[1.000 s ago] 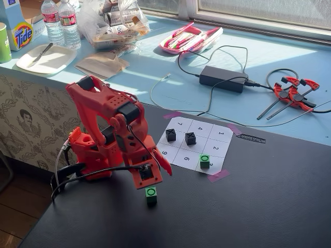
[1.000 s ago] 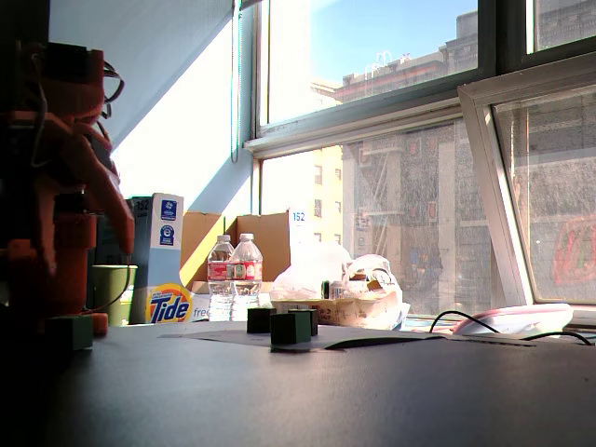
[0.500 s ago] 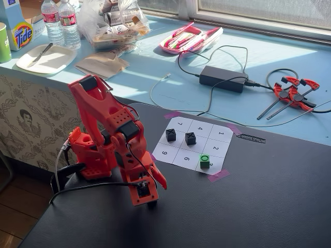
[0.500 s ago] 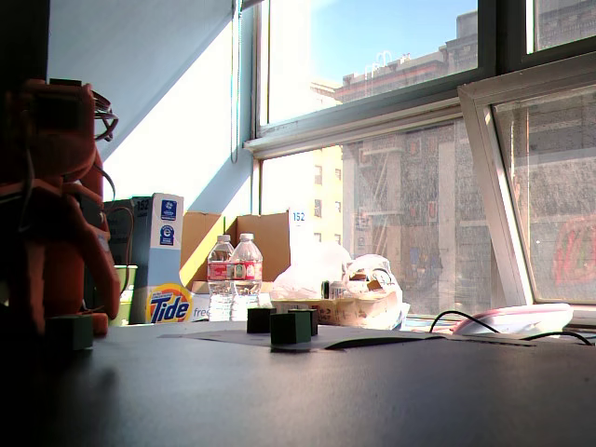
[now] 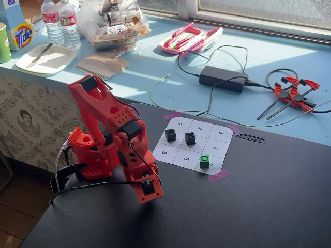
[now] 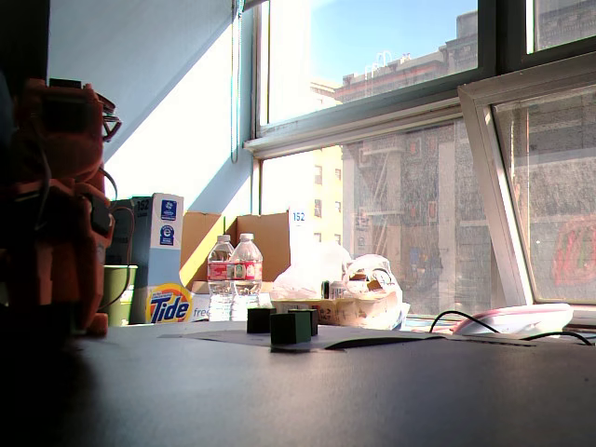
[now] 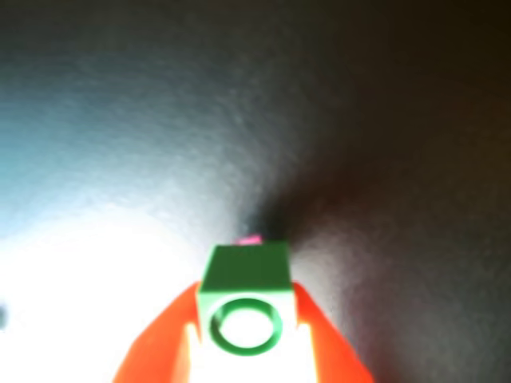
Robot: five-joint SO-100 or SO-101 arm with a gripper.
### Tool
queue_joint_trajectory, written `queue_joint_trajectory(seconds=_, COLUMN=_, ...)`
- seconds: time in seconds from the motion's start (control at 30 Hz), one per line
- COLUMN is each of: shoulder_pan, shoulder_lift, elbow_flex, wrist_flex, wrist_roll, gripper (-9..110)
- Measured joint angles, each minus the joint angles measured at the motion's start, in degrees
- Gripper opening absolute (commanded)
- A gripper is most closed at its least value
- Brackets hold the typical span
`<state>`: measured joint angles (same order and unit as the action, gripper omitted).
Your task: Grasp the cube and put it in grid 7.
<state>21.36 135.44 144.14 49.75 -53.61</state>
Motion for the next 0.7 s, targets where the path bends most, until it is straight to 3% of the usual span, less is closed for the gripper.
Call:
queue_joint_trajectory(seconds=0.2, shoulder_pan=-22.5, shoulder_lift=11.07, elbow_flex=-17.58, wrist_flex=21.01, wrist_roll=9.32, gripper=0)
queue_joint_trajectory(seconds=0.4, shoulder_pan=-54.05, shoulder_lift=0.26, elbow_flex=-45.26, wrist_flex=35.07, wrist_roll=21.45, gripper=0)
queue_joint_trajectory(seconds=0.53, shoulder_pan=-69.35, shoulder_lift=-12.22, elbow_flex=-60.47, wrist_flex=37.71, wrist_roll=24.17, gripper=0)
queue_joint_trajectory(seconds=0.7, shoulder_pan=-78.66, shoulder_lift=-28.21, elbow_flex=-70.05, wrist_flex=35.24, wrist_roll=23.55, gripper=0)
